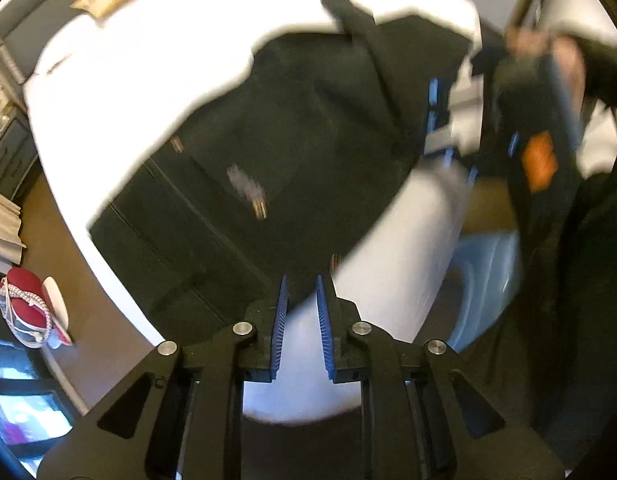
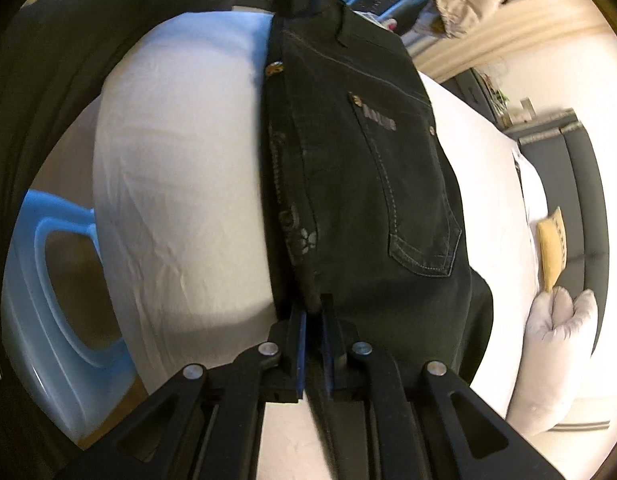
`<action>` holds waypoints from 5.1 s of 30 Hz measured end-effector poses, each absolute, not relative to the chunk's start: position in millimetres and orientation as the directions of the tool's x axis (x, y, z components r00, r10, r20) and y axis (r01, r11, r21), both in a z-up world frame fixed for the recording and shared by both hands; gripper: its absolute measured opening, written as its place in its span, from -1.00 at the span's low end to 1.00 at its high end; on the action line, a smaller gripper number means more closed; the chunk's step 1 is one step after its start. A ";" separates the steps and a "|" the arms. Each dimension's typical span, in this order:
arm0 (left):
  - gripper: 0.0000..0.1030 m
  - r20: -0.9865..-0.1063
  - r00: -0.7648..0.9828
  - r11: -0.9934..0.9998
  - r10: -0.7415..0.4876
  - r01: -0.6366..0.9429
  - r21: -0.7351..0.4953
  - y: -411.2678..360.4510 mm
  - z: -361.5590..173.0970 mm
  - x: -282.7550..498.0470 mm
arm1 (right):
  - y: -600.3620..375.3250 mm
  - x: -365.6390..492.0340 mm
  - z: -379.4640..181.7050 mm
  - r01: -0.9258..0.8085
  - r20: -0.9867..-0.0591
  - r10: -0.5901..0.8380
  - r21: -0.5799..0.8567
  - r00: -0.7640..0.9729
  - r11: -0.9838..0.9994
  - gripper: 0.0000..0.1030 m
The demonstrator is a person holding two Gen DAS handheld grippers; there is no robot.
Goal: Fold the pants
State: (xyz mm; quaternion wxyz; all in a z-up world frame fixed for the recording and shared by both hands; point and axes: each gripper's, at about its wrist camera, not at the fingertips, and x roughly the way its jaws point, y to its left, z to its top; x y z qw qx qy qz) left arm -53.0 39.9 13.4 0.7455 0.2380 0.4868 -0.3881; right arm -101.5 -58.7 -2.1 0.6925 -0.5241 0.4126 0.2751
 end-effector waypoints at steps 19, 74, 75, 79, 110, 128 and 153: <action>-0.71 -0.846 0.207 0.784 -0.491 0.528 -0.327 -28.5 -63.3 0.0 | -141.9 -106.8 28.9 -0.481 -0.824 0.071 -0.256 0.562 0.838 0.57; -0.72 -0.801 0.158 0.775 -0.578 0.414 -0.477 -67.8 -79.3 8.2 | -559.6 55.4 0.4 0.419 -0.513 0.209 0.831 0.833 0.367 -0.91; -0.72 -0.801 0.160 0.775 -0.577 0.416 -0.476 -68.6 -79.1 7.4 | -561.5 44.0 11.1 0.412 -0.504 0.189 0.830 0.843 0.377 -0.91; -0.72 -0.801 0.161 0.776 -0.576 0.416 -0.475 -69.7 -80.0 5.8 | -572.5 0.7 30.6 0.397 -0.461 0.132 0.853 0.878 0.340 -0.92; -0.71 -0.846 0.092 0.789 -0.525 0.426 -0.444 -92.3 -61.6 31.1 | -583.0 -214.1 -27.4 0.594 -0.588 -0.101 0.802 0.803 0.054 -0.92; -0.71 -0.841 0.095 0.787 -0.532 0.421 -0.450 -92.0 -60.6 27.3 | -603.7 -224.7 -36.2 0.617 -0.607 -0.135 0.786 0.783 0.040 -0.94; -0.71 -0.809 0.122 0.776 -0.575 0.393 -0.493 -71.7 -63.7 22.6 | -475.1 -162.7 4.8 0.457 -0.525 0.305 0.848 0.795 0.268 0.09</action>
